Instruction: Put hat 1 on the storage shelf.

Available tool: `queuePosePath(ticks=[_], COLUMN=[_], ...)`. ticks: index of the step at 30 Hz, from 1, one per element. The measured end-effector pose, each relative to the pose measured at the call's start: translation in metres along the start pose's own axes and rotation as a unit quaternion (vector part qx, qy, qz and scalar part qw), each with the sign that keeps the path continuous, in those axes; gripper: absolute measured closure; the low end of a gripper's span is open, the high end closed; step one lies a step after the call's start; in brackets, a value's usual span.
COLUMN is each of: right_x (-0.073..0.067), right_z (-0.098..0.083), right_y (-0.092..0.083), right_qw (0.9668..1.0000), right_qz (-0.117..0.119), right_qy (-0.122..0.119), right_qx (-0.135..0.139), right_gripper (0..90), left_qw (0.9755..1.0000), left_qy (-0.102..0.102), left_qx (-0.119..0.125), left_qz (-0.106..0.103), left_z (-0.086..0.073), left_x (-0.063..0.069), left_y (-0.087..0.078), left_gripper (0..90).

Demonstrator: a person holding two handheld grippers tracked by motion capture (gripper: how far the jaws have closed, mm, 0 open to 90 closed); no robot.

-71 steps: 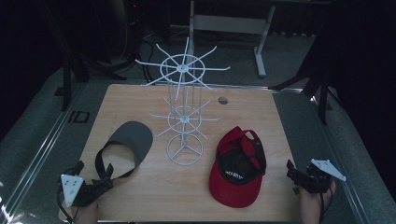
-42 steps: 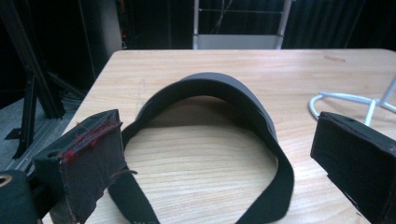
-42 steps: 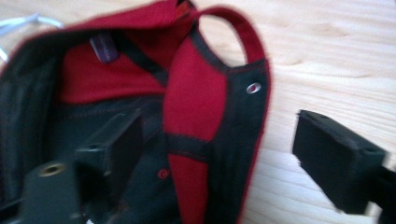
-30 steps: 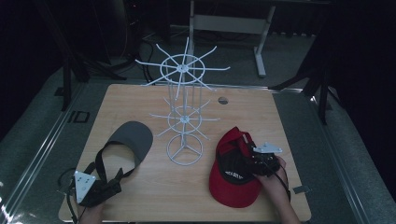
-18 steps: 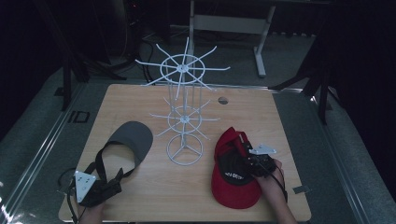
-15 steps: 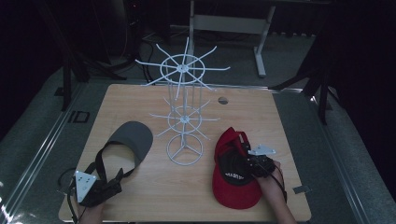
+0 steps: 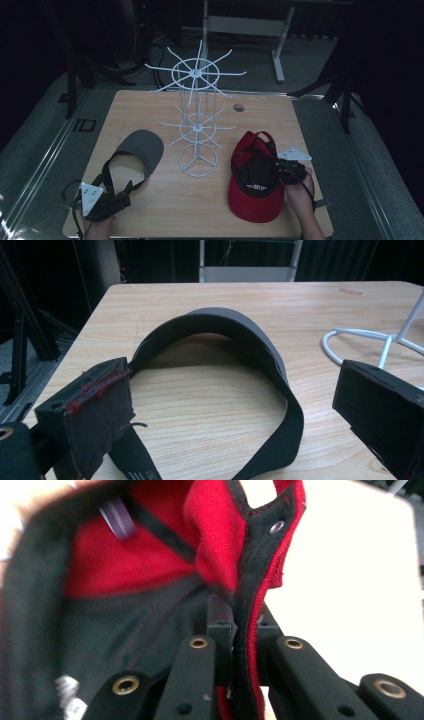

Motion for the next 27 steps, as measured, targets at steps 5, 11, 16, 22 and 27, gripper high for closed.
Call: queuePosePath(ticks=[5, 11, 16, 22, 27], right_x=[0.006, 0.009, 0.008, 0.008, 0.011], right_z=[0.021, 0.044, 0.055, 0.071, 0.082], right_y=[-0.022, -0.048, -0.061, -0.083, -0.098], right_qw=[0.9995, 0.9978, 0.9964, 0.9932, 0.9906], right_qz=[-0.001, -0.002, -0.002, -0.004, -0.006], right_qy=[0.006, 0.008, 0.008, 0.016, 0.020], right_qx=[0.031, 0.065, 0.084, 0.116, 0.136], right_gripper=[84.4, 84.4, 84.5, 84.5, 84.4], left_qw=[0.9999, 0.9990, 0.9980, 0.9955, 0.9937], left_qy=[0.004, -0.003, 0.007, 0.029, 0.038], left_qx=[0.001, 0.013, -0.010, -0.029, -0.024], left_qz=[-0.016, -0.043, -0.062, -0.085, -0.102], left_z=[0.002, 0.008, 0.004, 0.004, 0.015], left_x=[0.005, 0.010, 0.014, 0.027, 0.043], left_y=[-0.001, -0.006, -0.006, -0.007, -0.013], left_gripper=[2.7, 2.7, 2.6, 2.7, 2.7])
Point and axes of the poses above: each handheld gripper's, and its own axes: y roughly forward along the jaws, z roughly out of its top, x roughly to its right, the point moved 8 cm from there along y, roughly forward along the jaws, and after that the axes turned 3 degrees about z, right-handed, at the moved point
